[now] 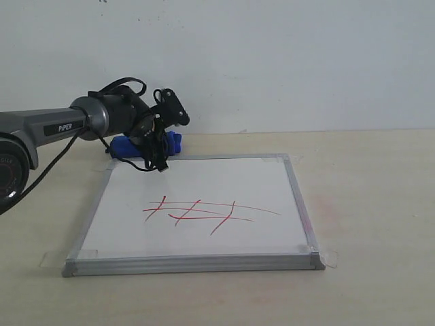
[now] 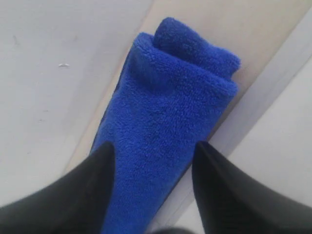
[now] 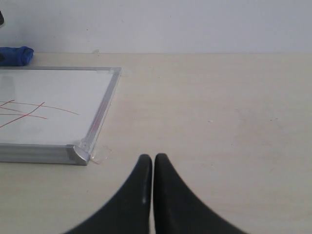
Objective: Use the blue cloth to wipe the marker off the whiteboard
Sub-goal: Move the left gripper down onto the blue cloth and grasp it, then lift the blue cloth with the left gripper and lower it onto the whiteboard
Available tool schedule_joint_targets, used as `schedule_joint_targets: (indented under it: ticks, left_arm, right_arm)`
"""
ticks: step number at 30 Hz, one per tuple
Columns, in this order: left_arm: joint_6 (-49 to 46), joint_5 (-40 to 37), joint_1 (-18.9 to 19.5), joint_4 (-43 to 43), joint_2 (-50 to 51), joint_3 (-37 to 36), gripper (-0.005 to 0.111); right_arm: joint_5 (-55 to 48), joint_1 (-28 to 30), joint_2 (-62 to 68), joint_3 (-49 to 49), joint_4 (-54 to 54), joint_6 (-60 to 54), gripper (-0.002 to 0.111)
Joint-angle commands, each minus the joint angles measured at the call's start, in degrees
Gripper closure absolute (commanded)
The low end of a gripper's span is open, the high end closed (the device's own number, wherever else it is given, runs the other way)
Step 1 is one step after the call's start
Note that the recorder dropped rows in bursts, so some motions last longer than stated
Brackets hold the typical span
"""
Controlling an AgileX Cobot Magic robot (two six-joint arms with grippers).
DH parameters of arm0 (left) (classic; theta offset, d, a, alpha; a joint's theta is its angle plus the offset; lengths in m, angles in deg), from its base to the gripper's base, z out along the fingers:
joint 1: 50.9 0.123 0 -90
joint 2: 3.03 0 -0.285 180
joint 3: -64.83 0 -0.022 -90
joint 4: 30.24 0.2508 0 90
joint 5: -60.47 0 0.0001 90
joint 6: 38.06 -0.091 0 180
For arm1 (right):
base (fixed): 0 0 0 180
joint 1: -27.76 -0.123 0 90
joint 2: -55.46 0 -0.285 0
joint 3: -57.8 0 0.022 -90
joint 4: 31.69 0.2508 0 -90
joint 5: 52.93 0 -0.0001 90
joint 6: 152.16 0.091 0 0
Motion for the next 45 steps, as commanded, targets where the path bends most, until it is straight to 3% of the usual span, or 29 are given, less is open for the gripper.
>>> schedule_joint_targets:
  ticks: [1, 32, 39, 45]
  left_arm:
    - [-2.17, 0.92, -0.43, 1.91, -0.15, 0.36, 0.059]
    - [-2.31, 5.77, 1.55, 1.91, 2.48, 0.36, 0.059]
    - [-2.31, 7.23, 1.55, 2.08, 3.18, 0.45, 0.068]
    - [0.34, 8.67, 1.55, 2.33, 3.07, 0.89, 0.087]
  right_arm:
    - [0.32, -0.16, -0.25, 0.01, 0.00, -0.19, 0.107]
    - [0.32, -0.16, -0.25, 0.01, 0.00, -0.19, 0.107]
    - [0.32, -0.16, -0.25, 0.01, 0.00, -0.19, 0.107]
    - [0.32, -0.16, -0.25, 0.01, 0.00, -0.19, 0.107]
